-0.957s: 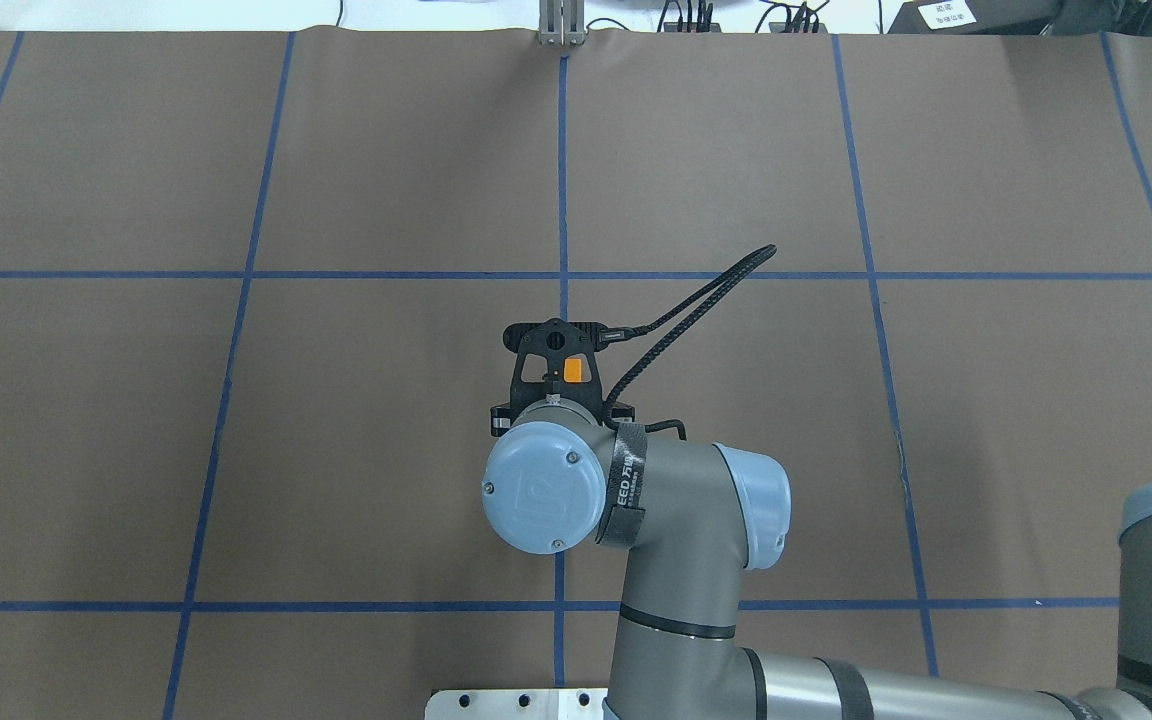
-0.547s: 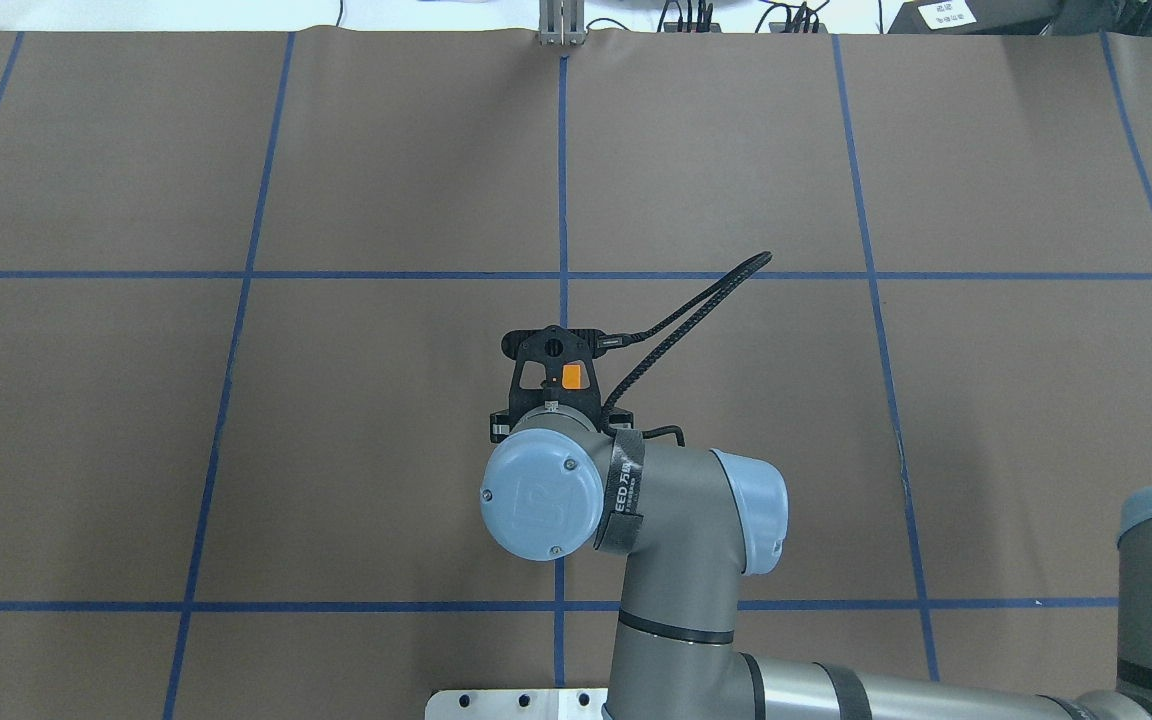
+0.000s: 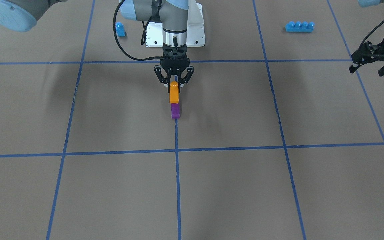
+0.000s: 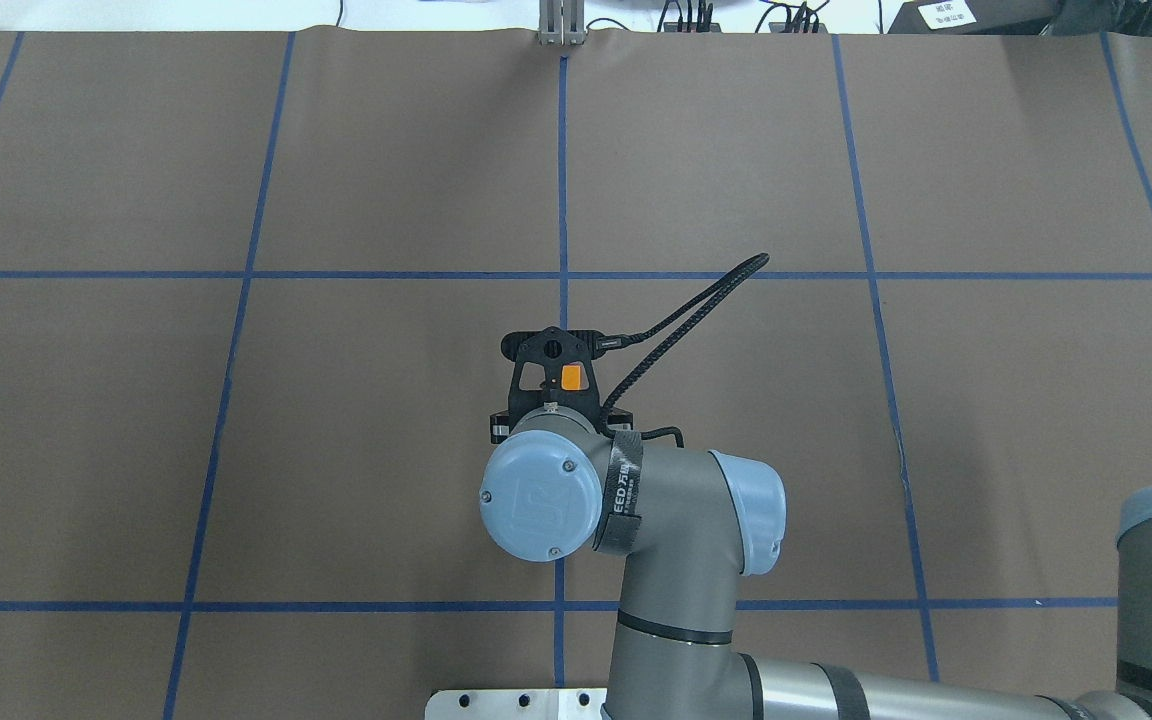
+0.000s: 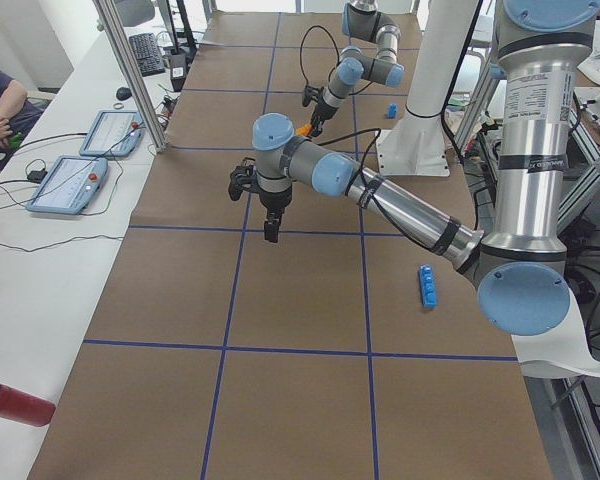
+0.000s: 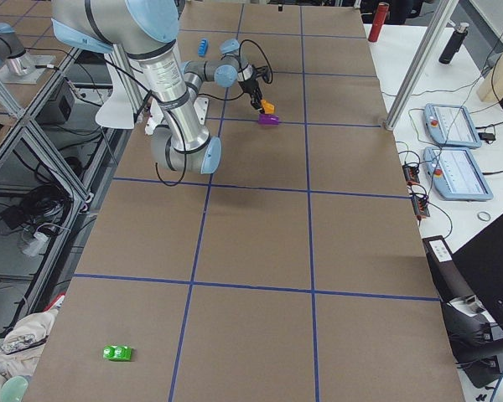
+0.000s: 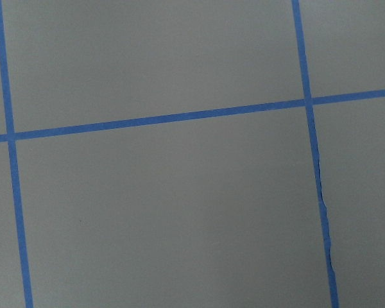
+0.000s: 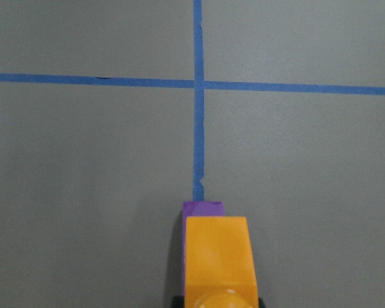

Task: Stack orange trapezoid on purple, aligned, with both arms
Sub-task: 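Adjust the orange trapezoid's position on the purple trapezoid with the right gripper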

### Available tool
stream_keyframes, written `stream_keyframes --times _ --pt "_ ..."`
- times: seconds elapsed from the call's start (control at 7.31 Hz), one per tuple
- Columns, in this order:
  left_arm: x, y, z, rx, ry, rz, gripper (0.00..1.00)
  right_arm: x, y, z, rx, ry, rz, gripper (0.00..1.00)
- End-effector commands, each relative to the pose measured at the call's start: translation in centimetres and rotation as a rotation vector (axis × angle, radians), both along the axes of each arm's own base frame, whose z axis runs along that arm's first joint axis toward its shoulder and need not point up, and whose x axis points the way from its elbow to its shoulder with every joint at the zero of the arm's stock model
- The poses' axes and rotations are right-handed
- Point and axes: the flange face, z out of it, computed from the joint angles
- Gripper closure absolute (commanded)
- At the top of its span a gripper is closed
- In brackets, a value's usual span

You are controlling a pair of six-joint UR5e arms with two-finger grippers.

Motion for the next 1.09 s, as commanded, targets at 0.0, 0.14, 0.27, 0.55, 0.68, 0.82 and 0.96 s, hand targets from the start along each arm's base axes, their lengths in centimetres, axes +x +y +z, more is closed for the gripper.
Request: stream_keyframes --times 0.0,0.14,0.27,0.55,0.68,0.82,0.96 --pt "0.0 0.0 0.0 -0.001 0.000 0.000 0.00 -0.5 -0.1 1.2 0.010 -0.031 0.001 1.00" --pt "0.0 0.0 0.0 -0.001 0.000 0.000 0.00 -0.6 -0.1 1.5 0.017 -0.035 -0.004 1.00" --pt "0.0 0.0 0.0 -0.002 0.000 -0.001 0.00 -0.6 -0.1 1.5 0.020 -0.032 -0.004 1.00" --pt "0.0 0.0 0.0 -0.001 0.000 -0.001 0.00 -0.5 -0.3 1.5 0.022 -0.031 -0.003 1.00" --pt "0.0 0.0 0.0 -0.001 0.000 -0.001 0.00 -0.1 -0.9 1.3 0.028 -0.030 0.001 1.00" --pt "0.0 0.0 -0.1 0.001 0.001 -0.001 0.00 0.1 -1.4 1.3 0.034 -0.027 0.003 1.00" --pt "0.0 0.0 -0.1 0.001 0.001 -0.001 0.00 0.2 -1.5 1.3 0.035 -0.026 0.003 1.00"
